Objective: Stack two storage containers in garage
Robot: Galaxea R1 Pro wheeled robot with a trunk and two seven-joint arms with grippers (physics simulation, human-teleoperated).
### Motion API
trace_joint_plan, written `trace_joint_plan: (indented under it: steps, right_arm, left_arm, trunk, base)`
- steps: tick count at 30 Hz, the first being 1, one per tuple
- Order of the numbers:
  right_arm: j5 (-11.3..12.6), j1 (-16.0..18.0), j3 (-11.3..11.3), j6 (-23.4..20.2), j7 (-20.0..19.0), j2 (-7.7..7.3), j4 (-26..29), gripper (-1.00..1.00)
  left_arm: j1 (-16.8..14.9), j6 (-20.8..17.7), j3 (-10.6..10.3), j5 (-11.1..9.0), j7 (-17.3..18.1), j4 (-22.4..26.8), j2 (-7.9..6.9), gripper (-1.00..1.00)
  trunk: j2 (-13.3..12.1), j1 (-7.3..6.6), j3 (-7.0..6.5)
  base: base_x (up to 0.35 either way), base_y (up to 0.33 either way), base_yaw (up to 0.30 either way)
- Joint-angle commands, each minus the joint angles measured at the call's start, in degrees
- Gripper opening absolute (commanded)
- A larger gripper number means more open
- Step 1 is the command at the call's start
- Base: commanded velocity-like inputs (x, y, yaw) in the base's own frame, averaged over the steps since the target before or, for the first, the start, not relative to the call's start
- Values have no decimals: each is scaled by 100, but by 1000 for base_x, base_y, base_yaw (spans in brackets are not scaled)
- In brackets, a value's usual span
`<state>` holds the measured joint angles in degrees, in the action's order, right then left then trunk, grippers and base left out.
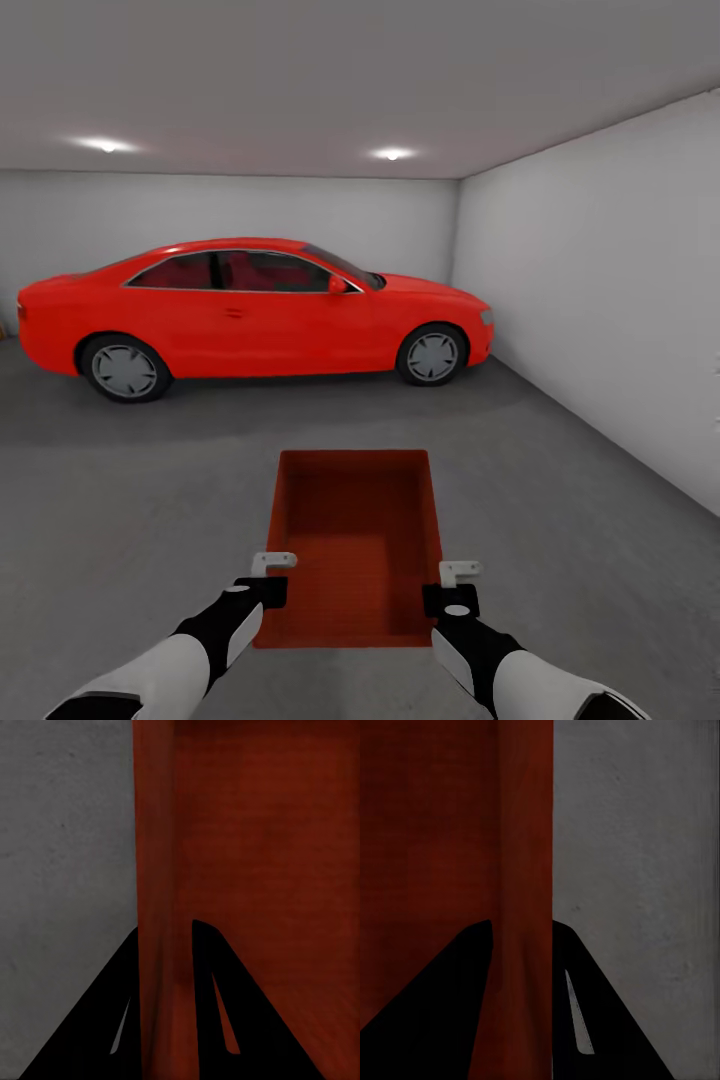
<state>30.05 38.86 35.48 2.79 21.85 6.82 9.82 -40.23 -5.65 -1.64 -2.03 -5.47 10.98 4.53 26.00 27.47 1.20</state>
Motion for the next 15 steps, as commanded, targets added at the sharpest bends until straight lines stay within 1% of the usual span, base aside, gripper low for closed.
trace_joint_plan:
  steps: [1, 15]
  right_arm:
    - [-61, 8, -114, 47, 109, -7, 2, -100]
    - [-61, 12, -114, 53, 109, -7, 2, -100]
  left_arm:
    - [-2, -42, 208, 44, -59, 8, -114, -100]
    - [-2, -42, 208, 44, -59, 5, -111, -100]
  trunk:
    - [12, 6, 12]
    - [12, 6, 12]
  base:
    - [322, 0, -249]
    - [322, 0, -249]
